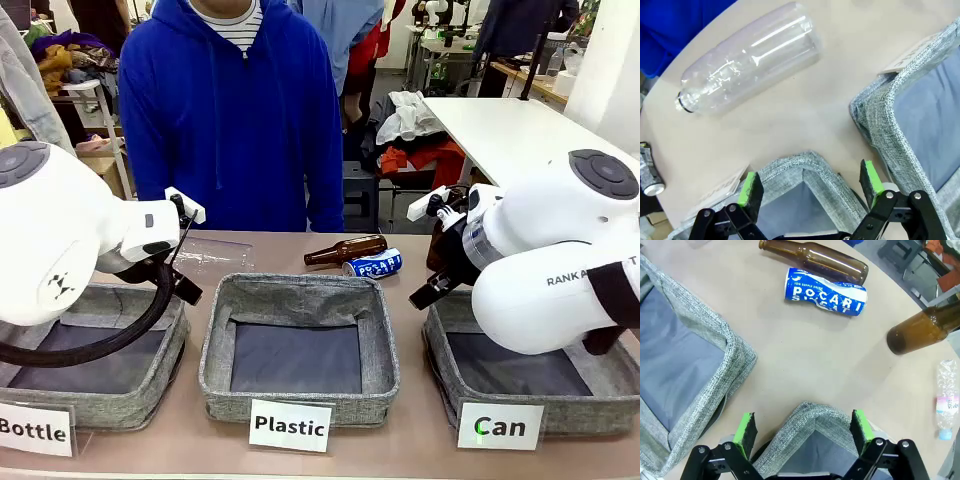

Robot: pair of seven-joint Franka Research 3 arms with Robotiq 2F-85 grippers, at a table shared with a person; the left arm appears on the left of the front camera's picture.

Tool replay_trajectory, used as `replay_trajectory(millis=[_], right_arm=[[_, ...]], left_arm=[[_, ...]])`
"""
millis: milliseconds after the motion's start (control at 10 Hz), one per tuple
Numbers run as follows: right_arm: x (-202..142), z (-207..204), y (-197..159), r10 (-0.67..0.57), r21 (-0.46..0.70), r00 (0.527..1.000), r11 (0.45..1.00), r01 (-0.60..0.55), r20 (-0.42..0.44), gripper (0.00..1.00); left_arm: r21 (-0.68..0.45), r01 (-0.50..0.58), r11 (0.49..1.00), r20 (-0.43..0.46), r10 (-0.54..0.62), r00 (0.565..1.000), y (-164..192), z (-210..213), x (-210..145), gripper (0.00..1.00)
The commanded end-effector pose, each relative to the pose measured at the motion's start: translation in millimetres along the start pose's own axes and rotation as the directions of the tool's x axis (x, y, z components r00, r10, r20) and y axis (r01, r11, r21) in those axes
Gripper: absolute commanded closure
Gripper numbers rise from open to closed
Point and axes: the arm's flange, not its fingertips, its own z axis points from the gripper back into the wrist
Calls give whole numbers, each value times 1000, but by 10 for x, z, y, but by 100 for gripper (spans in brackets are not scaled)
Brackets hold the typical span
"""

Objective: Sort the can waste into the basket.
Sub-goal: Pick up the can waste from the table and place it in the right Fabric basket.

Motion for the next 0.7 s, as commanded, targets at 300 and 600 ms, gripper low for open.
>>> replay_trajectory(millis=[300, 600], right_arm=[[0, 0, 0, 0, 0, 1000, 1000, 0, 0, 0], [0, 0, 0, 0, 0, 1000, 1000, 0, 0, 0]], left_arm=[[0, 0, 1000, 0, 0, 1000, 0, 0, 0, 0], [0, 0, 1000, 0, 0, 1000, 0, 0, 0, 0]])
